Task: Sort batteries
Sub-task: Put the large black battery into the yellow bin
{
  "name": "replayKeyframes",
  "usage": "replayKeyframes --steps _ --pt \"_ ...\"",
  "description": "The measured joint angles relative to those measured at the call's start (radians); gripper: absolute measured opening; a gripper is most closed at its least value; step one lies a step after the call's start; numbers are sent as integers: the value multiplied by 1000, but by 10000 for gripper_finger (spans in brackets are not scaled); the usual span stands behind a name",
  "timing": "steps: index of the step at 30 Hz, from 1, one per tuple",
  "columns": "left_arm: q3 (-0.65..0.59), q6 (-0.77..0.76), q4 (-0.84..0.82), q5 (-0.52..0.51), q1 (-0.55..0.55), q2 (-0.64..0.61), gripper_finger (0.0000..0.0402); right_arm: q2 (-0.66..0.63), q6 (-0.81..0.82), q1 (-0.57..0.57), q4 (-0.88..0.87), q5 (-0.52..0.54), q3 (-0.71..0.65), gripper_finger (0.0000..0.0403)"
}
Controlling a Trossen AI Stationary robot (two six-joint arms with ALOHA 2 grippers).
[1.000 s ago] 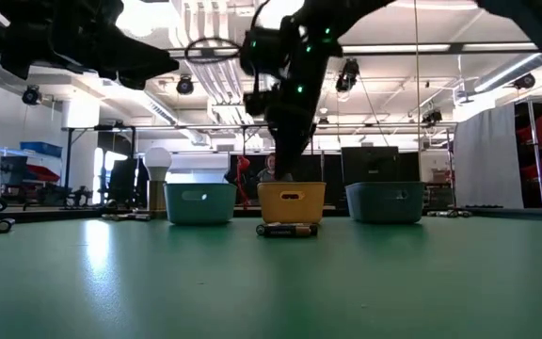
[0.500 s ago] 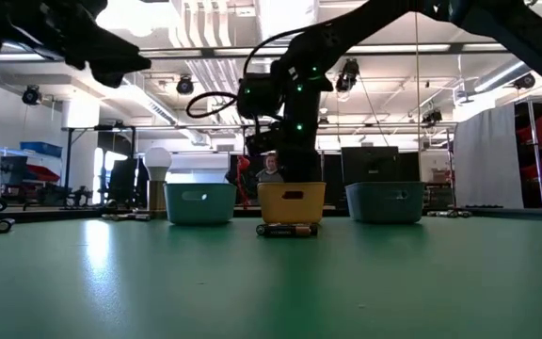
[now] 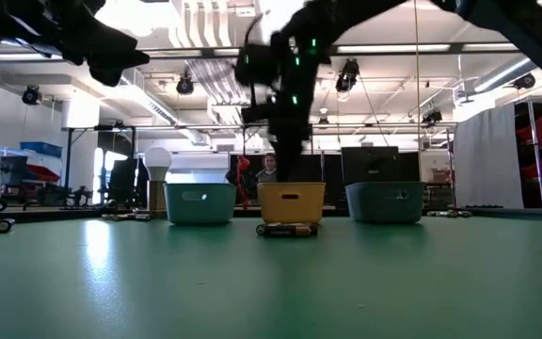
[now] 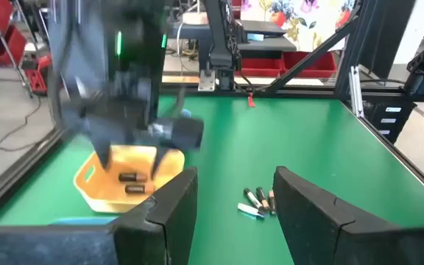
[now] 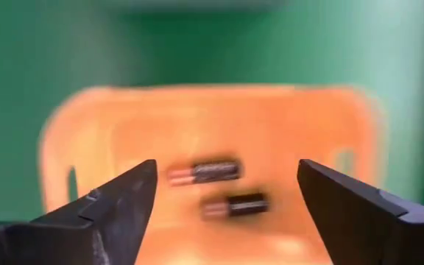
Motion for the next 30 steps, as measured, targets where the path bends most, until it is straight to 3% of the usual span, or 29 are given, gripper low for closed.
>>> replayKeyframes --steps 3,7,16,24,30 --pt "0 -61 -44 -17 0 6 158 -34 1 36 1 24 70 338" --pt "7 -257 -202 -59 0 13 158 -84 31 99 20 34 118 342" --pt "-27 -696 -491 -52 -55 31 164 -174 92 267 95 53 72 345" --pt "-26 -746 -634 -51 -94 69 207 -179 148 372 102 72 -16 345" --pt "-25 -772 -677 -90 -92 135 240 -179 165 428 103 173 -104 345"
